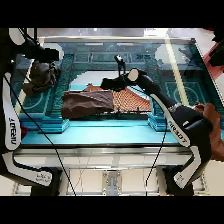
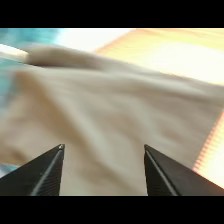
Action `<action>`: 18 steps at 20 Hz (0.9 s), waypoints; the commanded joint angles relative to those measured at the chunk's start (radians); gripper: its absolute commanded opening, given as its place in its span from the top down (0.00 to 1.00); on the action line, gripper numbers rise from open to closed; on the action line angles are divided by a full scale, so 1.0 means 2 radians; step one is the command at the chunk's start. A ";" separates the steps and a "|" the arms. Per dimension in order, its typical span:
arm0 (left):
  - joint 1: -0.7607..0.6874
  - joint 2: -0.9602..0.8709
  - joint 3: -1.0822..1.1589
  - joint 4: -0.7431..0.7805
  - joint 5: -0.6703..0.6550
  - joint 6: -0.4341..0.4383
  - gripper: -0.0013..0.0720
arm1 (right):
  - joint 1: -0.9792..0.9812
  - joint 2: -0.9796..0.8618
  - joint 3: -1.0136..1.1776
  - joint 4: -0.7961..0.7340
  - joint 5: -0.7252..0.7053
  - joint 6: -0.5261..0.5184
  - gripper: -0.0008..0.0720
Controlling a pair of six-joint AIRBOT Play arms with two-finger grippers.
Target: Fold the shirts.
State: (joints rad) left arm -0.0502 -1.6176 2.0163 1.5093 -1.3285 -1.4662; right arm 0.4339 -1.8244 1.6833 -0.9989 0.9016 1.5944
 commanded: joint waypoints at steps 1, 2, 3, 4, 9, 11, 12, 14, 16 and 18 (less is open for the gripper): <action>0.001 0.000 0.000 -0.001 0.002 0.001 0.96 | -0.050 -0.003 -0.036 -0.032 0.056 0.017 0.08; 0.001 0.000 0.000 -0.001 0.002 0.004 0.96 | -0.056 -0.010 -0.048 -0.016 0.047 0.017 0.07; 0.001 0.000 0.000 -0.001 0.002 0.011 0.96 | -0.061 -0.019 -0.057 0.009 0.033 0.015 0.07; 0.001 0.000 0.000 -0.001 0.004 0.013 0.96 | -0.062 -0.031 -0.062 0.038 0.020 0.005 0.07; 0.001 0.000 0.000 -0.001 0.017 0.022 0.96 | -0.060 -0.094 -0.061 0.245 -0.027 -0.118 0.07; 0.001 0.000 0.000 -0.001 0.017 0.027 0.96 | -0.054 -0.104 -0.061 0.294 -0.037 -0.147 0.07; 0.001 0.000 0.000 -0.001 0.017 0.027 0.96 | -0.050 -0.106 -0.061 0.306 -0.039 -0.158 0.07; 0.001 0.000 0.000 -0.001 0.019 0.027 0.96 | -0.041 -0.106 -0.061 0.309 -0.043 -0.164 0.07; 0.001 0.000 0.000 -0.001 0.019 0.027 0.96 | -0.034 -0.107 -0.061 0.309 -0.042 -0.164 0.20; 0.001 0.000 0.000 -0.004 0.019 0.027 0.96 | -0.027 -0.109 -0.061 0.309 -0.039 -0.164 0.20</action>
State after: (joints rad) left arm -0.0502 -1.6173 2.0163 1.5063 -1.2919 -1.4143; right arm 0.3607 -2.0350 1.5604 -0.4171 0.8219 1.2900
